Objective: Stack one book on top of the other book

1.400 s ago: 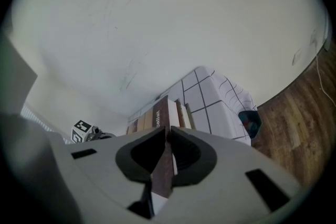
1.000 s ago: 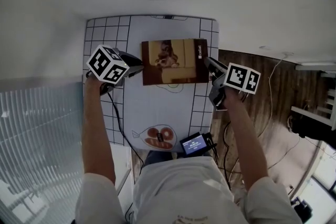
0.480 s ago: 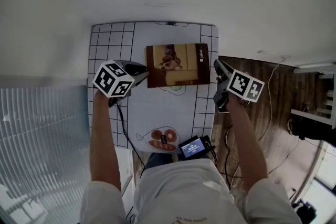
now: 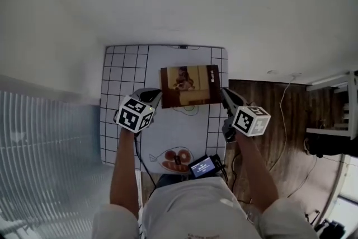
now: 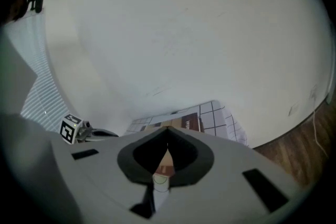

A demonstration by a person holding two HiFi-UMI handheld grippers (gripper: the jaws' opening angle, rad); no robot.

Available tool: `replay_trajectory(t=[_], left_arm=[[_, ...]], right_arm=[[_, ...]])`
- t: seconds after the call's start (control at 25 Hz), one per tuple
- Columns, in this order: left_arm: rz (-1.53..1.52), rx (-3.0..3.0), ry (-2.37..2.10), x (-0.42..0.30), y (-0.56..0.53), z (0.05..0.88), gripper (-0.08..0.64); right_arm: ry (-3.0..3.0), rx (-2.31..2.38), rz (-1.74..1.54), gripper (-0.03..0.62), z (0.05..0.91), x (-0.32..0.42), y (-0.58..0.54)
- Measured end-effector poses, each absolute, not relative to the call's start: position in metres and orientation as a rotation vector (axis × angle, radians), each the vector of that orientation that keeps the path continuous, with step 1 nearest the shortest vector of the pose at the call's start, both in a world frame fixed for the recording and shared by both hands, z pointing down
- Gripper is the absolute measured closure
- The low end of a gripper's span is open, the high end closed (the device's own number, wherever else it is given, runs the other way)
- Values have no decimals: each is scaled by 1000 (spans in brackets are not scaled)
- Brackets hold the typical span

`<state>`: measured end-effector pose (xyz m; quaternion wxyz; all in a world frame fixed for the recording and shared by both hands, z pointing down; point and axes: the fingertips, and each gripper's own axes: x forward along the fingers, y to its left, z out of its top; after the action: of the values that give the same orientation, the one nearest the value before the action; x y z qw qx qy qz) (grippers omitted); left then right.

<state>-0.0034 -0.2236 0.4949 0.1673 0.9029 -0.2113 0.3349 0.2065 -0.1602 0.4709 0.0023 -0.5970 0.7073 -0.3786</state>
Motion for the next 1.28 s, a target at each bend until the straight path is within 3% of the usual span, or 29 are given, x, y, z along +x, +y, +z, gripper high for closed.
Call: replay_trajectory(t=[0.56, 0.88, 1.28], left_arm=[[550, 2694, -992, -40, -187, 400, 552], [284, 2769, -1145, -60, -177, 328, 552], [204, 2840, -1200, -72, -175, 298, 552]], right_arm=[[2291, -2133, -655, 584, 381, 155, -123], [2184, -2176, -534, 584, 337, 157, -101], [2164, -2224, -375, 584, 300, 144, -89]])
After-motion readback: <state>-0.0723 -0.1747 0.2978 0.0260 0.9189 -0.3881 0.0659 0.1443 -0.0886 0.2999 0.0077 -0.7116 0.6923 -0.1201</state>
